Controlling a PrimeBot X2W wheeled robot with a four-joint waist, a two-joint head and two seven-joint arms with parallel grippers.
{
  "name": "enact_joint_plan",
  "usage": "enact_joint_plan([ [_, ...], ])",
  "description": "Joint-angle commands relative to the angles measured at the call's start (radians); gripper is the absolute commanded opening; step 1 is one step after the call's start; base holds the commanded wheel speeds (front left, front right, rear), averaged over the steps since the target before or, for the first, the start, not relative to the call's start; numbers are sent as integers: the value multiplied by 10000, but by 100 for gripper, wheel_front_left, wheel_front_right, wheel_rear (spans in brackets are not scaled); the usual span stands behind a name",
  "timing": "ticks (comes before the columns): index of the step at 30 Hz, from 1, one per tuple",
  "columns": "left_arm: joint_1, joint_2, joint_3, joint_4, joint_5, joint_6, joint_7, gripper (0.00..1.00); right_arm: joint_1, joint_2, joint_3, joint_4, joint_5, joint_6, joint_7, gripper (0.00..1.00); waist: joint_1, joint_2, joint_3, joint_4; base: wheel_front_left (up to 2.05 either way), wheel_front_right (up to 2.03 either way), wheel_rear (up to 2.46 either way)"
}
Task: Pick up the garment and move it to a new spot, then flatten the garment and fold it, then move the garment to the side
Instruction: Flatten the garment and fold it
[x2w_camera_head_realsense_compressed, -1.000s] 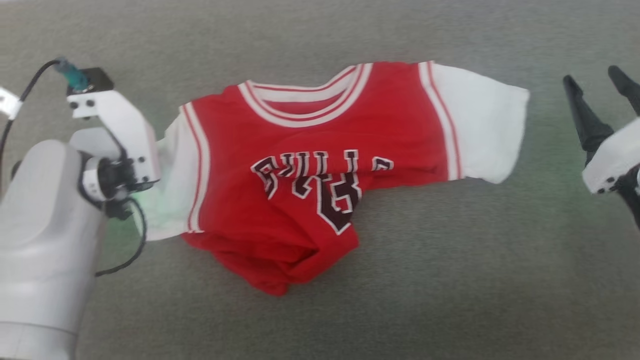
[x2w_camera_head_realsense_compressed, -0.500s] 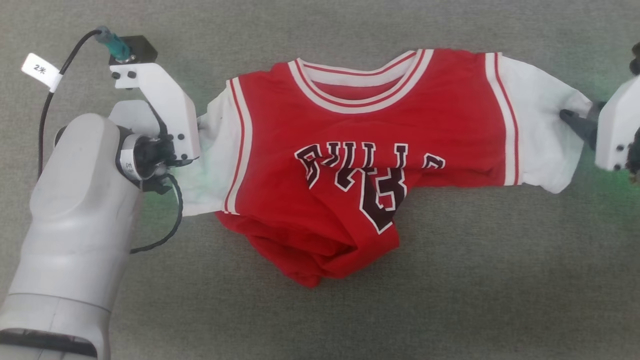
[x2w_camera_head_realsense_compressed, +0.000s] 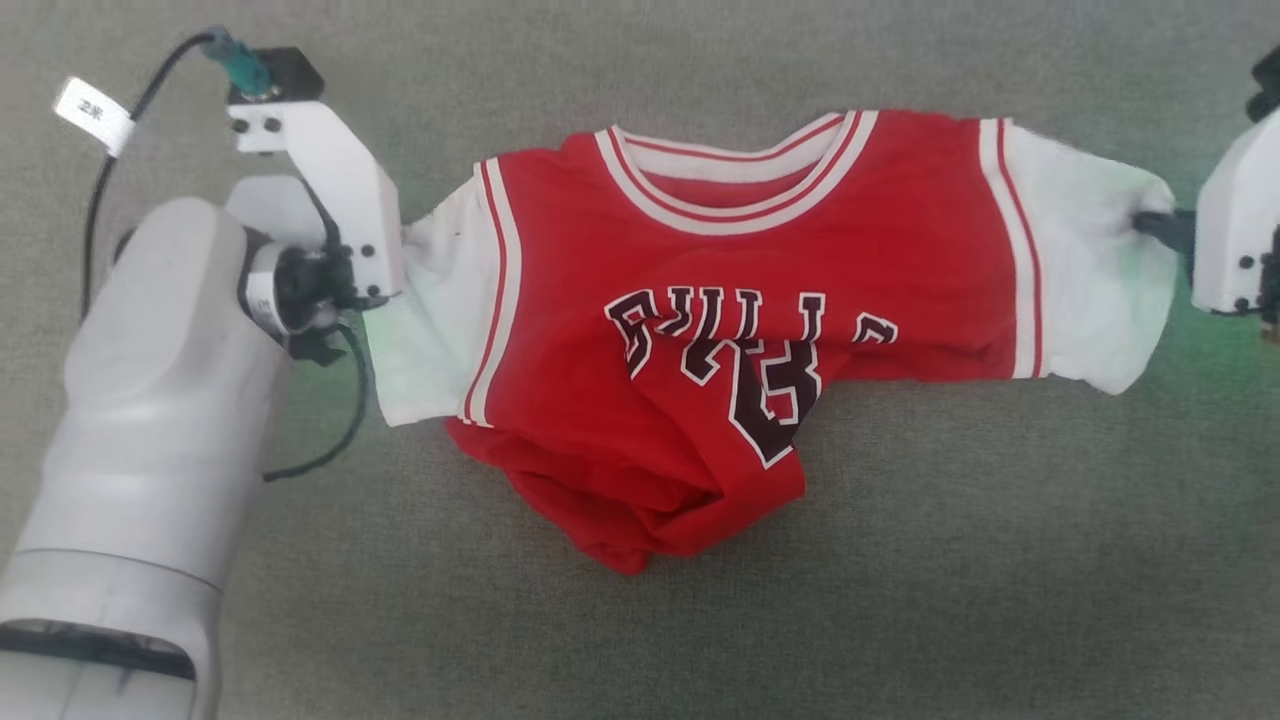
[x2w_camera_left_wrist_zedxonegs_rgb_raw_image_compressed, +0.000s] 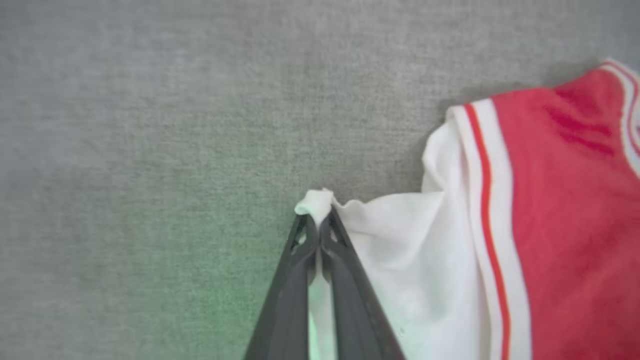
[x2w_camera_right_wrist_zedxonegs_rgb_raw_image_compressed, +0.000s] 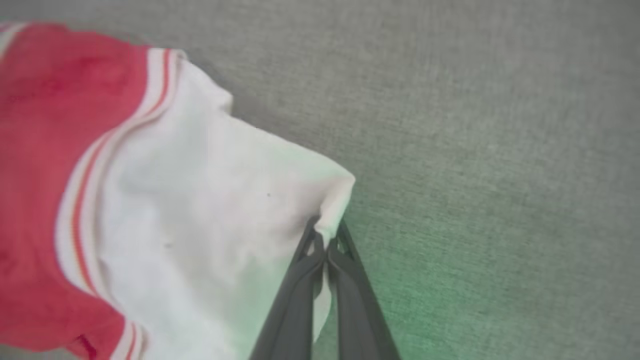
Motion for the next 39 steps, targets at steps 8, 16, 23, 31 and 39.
enact_joint_plan([
  [8, -823, 598, -197, -405, 393, -98, 93, 0, -822, -319, 477, -767, 450, -2, -1028, 0, 0, 0, -1419, -286, 0, 0, 0],
  [16, -1470, 1190, -279, -1235, 526, -278, 346, 0, -1717, -482, 1090, -1429, 543, -2, -2116, 0, 0, 0, -2682, -578, 0, 0, 0],
  [23, -1999, 1628, -52, -1970, 427, -239, 384, 0, -2638, -268, 1421, -1585, 717, -2, -2829, 0, 0, 0, -3395, -791, 0, 0, 0],
  [31, -2152, 1811, 16, -2411, 299, -171, 568, 0, -3222, -11, 1874, -1311, 966, -3, -2818, 0, 0, 0, -3865, -988, 0, 0, 0],
  [39, -2438, 1677, 60, -2711, 374, -43, -15, 0, -4058, 160, 2162, -372, 684, -3, -3263, 0, 0, 0, -3126, -1211, 0, 0, 0],
])
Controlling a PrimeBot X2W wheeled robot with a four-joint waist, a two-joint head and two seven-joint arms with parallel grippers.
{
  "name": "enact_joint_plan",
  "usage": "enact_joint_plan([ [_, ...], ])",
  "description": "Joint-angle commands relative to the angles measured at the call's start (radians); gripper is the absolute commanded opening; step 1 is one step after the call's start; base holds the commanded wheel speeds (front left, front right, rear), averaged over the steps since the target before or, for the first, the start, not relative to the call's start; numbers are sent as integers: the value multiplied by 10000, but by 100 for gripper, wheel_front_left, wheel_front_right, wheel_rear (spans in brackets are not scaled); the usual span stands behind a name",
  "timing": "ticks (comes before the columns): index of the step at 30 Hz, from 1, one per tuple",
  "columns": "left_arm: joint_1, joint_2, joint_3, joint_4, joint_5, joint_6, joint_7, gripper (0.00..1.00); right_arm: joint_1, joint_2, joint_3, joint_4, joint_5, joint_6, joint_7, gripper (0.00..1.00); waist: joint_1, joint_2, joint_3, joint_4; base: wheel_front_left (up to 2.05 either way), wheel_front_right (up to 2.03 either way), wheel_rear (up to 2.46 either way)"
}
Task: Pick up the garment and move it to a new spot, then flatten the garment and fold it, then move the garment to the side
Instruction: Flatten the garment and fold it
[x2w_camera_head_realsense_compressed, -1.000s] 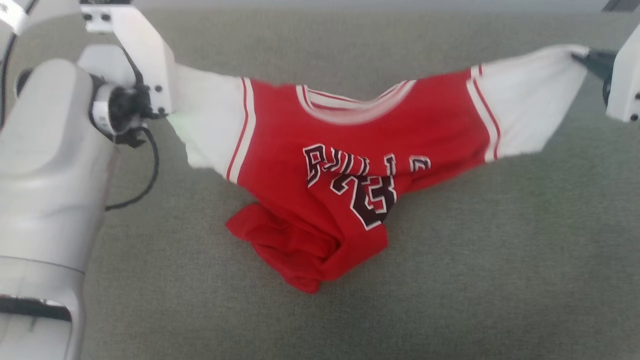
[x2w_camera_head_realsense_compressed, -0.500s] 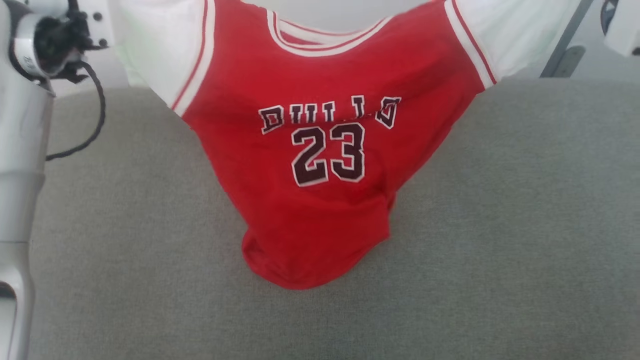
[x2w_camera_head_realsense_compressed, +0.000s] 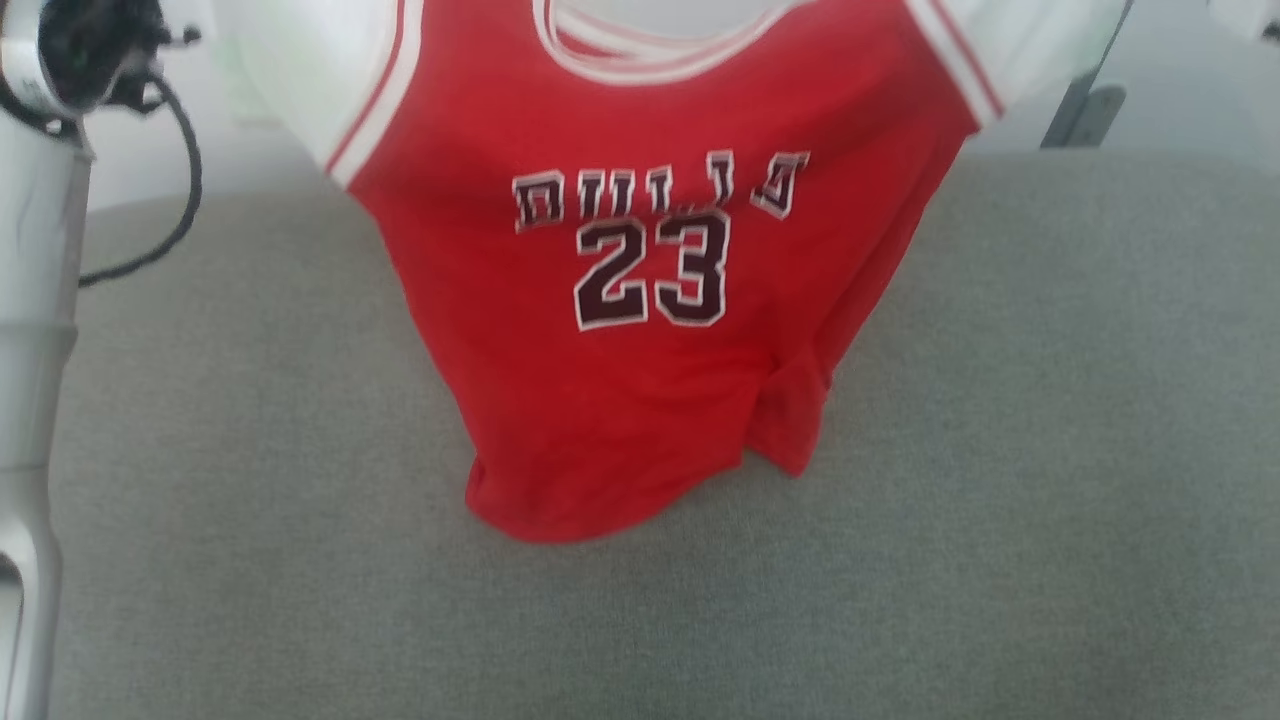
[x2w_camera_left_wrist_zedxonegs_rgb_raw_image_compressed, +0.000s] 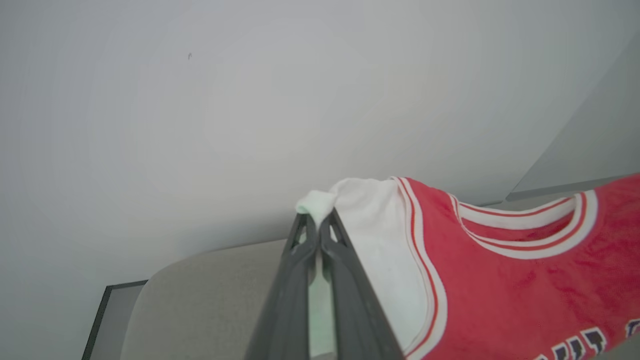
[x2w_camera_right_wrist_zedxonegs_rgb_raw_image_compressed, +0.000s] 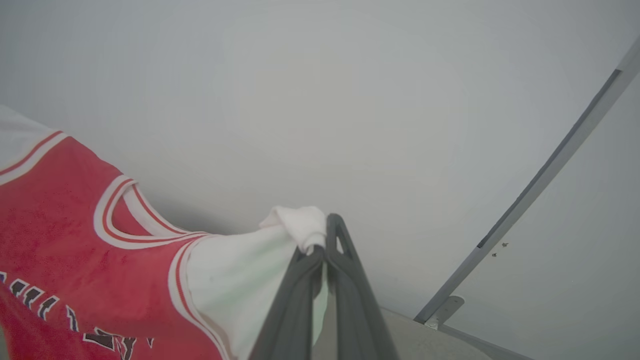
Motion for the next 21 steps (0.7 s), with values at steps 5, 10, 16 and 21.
enact_joint_plan([
  [5, -927, -277, 1, 320, 318, 52, -1094, 0, -932, 363, 34, 943, -514, -6, -1002, 0, 0, 0, 1319, -131, 0, 0, 0],
  [10, -2276, -652, -57, 1054, 727, 10, -2612, 0, -2156, 712, 199, 2043, -1139, -9, -2311, 0, 0, 0, 2538, -134, 0, 0, 0],
  [16, -3998, -820, -231, 1680, 1551, -22, -5508, 0, -4012, 805, 151, 3473, -3241, -10, -6072, 0, 0, 0, 3352, -85, 0, 0, 0],
  [21, -4904, -968, -234, 2014, 2023, -84, -8287, 0, -5147, 881, -1016, 3646, -5343, -10, -6832, 0, 0, 0, 3546, 86, 0, 0, 0],
])
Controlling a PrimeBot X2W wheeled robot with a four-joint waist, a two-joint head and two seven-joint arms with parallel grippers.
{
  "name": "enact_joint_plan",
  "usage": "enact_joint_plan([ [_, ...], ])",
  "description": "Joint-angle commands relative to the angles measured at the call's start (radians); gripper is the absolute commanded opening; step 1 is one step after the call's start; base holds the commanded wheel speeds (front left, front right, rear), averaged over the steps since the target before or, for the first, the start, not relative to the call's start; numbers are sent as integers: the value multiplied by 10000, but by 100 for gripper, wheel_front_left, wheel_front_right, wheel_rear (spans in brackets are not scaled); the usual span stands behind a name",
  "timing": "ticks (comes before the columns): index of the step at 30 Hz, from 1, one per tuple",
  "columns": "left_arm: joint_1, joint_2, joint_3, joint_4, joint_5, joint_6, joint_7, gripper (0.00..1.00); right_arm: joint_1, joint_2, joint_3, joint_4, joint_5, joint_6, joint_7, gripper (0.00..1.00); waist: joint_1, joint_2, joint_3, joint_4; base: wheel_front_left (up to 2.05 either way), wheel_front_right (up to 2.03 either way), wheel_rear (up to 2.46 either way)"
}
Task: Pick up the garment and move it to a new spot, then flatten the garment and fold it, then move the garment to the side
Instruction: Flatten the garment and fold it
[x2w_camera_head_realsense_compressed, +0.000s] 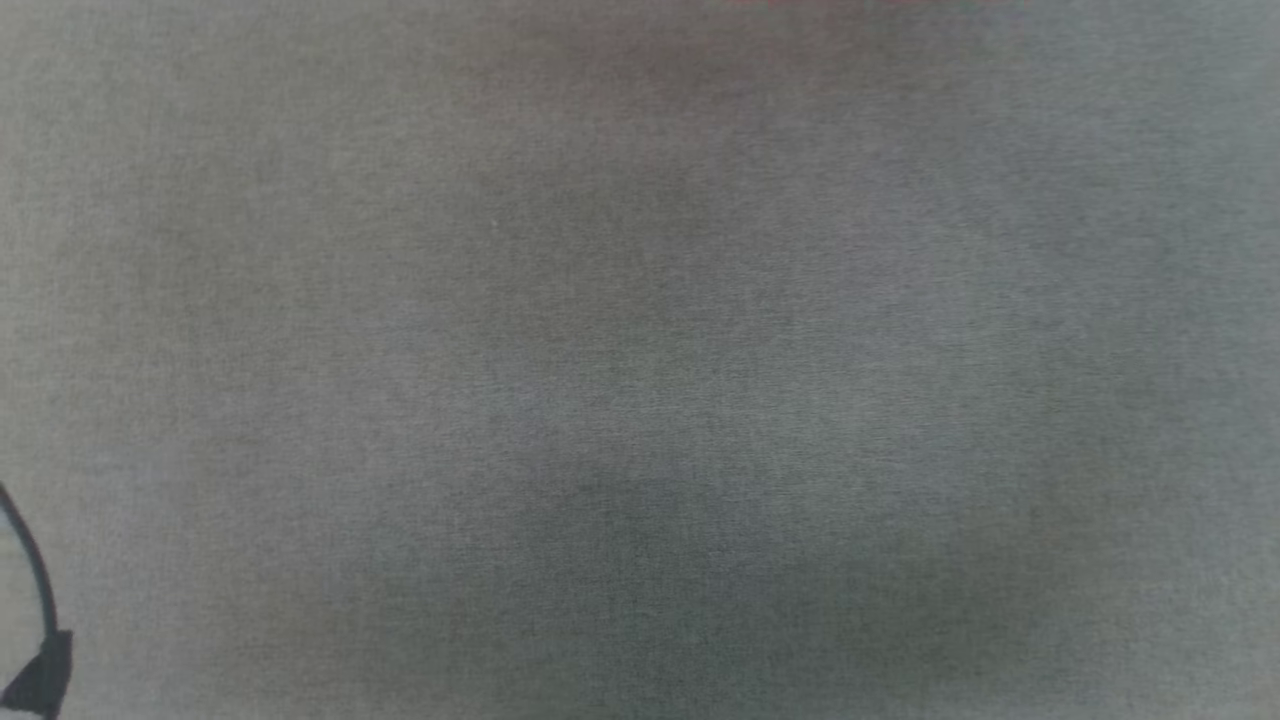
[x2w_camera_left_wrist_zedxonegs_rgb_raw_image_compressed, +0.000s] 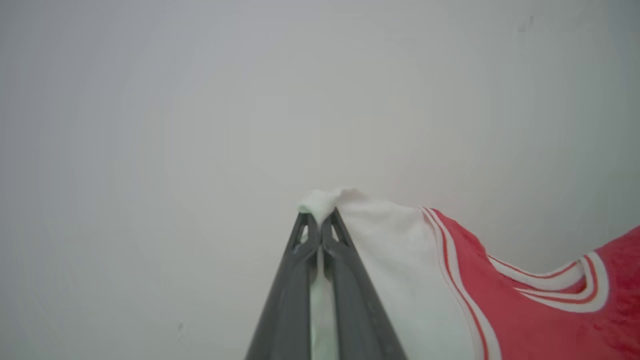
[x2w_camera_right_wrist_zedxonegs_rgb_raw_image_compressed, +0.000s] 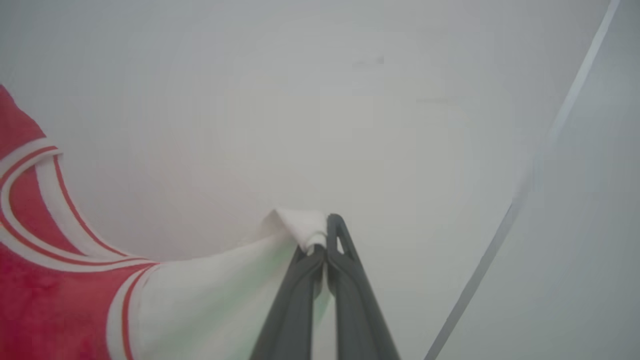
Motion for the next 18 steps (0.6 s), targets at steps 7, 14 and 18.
enact_joint_plan([
  [7, 579, -29, -324, 1355, -41, -803, -946, 0, 1618, 197, -1514, -854, -1444, -16, -57, 0, 0, 0, -147, 342, 0, 0, 0],
  [14, 2332, -39, -600, 2469, -527, -1356, 39, 0, 3796, 272, -539, -447, -42, -14, 337, 0, 0, 0, -546, 560, 0, 0, 0],
  [18, 3179, 74, -740, 2639, -801, -1502, 631, 0, 4812, 143, 140, -912, 1039, -14, 963, 0, 0, 0, -718, 601, 0, 0, 0],
])
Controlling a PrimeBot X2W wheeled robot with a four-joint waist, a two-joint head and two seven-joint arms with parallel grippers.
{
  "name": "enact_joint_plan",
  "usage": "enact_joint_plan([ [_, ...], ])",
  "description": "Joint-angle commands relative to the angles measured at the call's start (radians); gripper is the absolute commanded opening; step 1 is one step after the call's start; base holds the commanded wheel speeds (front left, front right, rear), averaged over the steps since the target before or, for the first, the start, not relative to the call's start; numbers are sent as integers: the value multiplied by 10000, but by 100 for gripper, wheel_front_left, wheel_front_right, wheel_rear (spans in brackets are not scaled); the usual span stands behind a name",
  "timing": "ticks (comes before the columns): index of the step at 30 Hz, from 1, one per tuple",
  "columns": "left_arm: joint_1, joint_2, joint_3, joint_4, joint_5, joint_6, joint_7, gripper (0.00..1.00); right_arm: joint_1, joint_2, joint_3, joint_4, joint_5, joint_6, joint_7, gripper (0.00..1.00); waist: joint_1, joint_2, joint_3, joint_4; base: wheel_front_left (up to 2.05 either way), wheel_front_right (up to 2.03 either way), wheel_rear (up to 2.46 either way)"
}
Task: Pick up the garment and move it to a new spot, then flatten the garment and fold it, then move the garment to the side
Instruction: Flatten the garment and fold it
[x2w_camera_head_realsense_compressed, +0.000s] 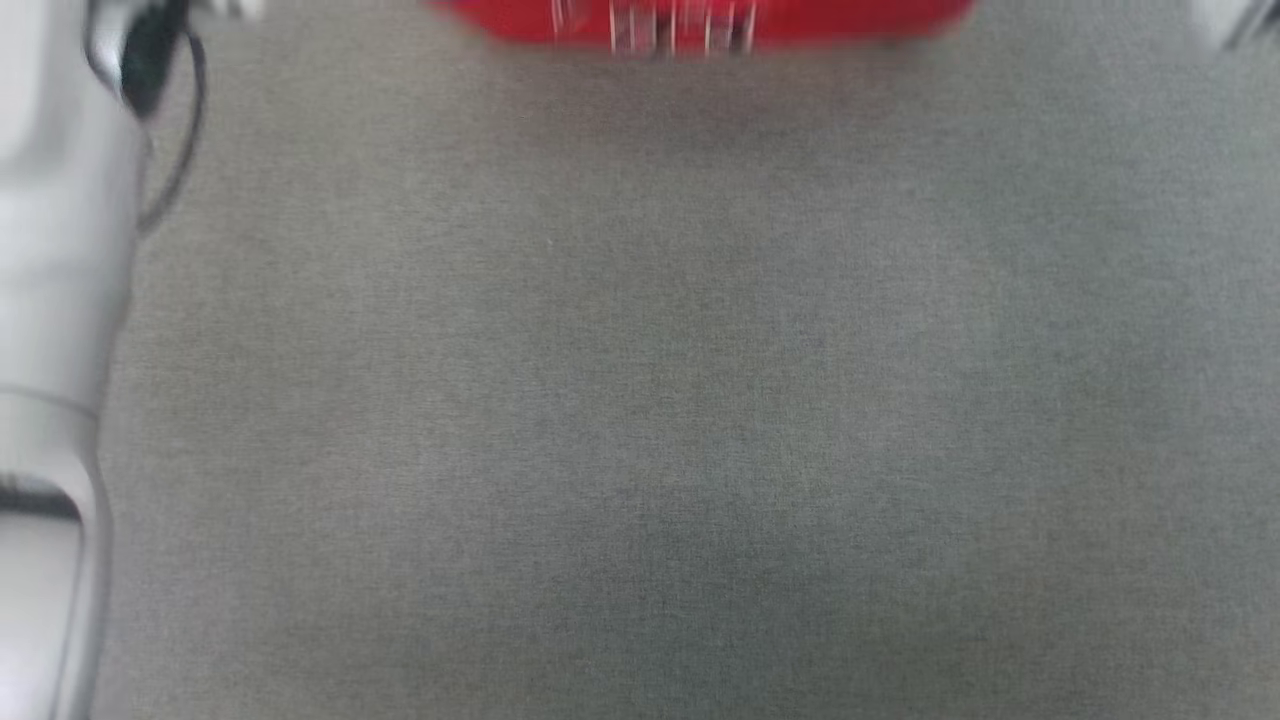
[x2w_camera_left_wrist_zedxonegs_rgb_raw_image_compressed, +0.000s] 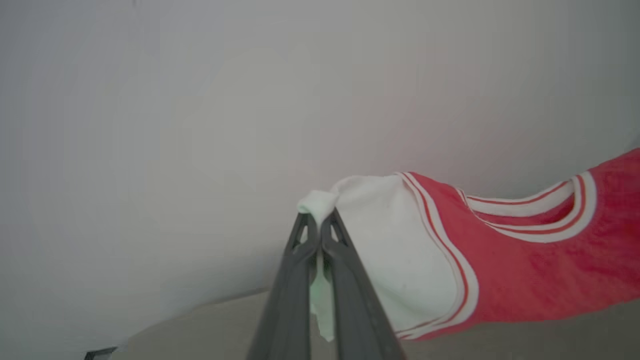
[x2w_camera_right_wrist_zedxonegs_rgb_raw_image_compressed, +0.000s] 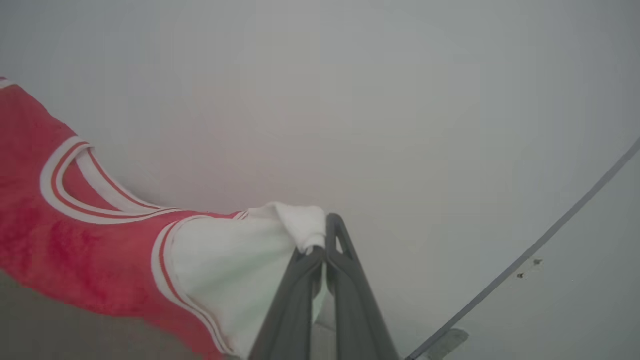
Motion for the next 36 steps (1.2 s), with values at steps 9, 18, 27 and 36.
enact_joint_plan([
  [9, 3445, 532, -681, -1141, -1230, -150, 2557, 0, 3031, -1963, 1922, -3257, 3268, -16, 2638, 0, -1, 0, -722, 103, 0, 0, 0],
  [18, 7927, 2142, -481, -5322, -2759, 554, 4611, 0, 5732, -4286, 2718, -6228, 5156, -14, 3826, 0, -1, 0, -1124, 91, 0, 0, 0],
  [27, 12000, 3417, 62, -9551, -3442, 2762, 5708, 0, 7888, -5834, 3084, -7619, 6268, -14, 4435, 0, -1, 0, -1224, 91, 0, 0, 0],
  [36, 14021, 3626, 80, -11026, -3521, 3916, 5846, 0, 9343, -6304, 3260, -8073, 6792, -14, 4522, 0, -1, 0, -1204, 87, 0, 0, 0],
])
